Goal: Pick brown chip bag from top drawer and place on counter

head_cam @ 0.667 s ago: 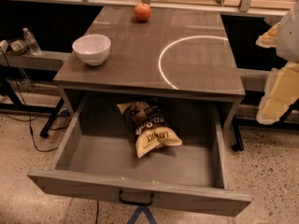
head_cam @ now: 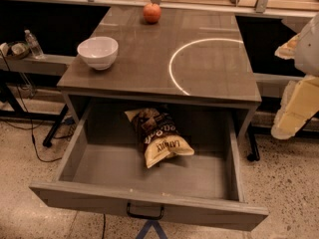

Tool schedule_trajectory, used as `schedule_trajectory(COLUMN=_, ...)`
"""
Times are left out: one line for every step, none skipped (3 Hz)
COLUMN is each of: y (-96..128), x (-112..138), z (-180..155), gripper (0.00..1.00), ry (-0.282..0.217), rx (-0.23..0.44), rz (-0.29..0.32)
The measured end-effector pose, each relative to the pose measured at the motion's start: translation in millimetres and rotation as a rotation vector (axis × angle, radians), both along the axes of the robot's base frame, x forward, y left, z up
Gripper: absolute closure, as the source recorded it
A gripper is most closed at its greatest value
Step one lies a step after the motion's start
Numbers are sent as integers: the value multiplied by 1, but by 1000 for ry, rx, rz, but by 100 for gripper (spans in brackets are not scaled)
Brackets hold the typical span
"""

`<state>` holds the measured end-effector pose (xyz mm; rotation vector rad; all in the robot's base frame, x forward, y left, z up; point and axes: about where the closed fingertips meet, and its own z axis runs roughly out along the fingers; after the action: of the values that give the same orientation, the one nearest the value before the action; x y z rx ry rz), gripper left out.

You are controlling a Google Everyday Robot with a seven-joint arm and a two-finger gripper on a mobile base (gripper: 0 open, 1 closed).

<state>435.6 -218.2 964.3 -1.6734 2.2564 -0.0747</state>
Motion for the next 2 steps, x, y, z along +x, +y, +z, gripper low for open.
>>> schedule_trajectory(y=16, x=-4, z=-38, gripper=0, ry=19, rx=115, rz=-68)
schedule_trajectory(y=47, x=1, z=-70, gripper=0, ry=10, rx=221, rz=-91)
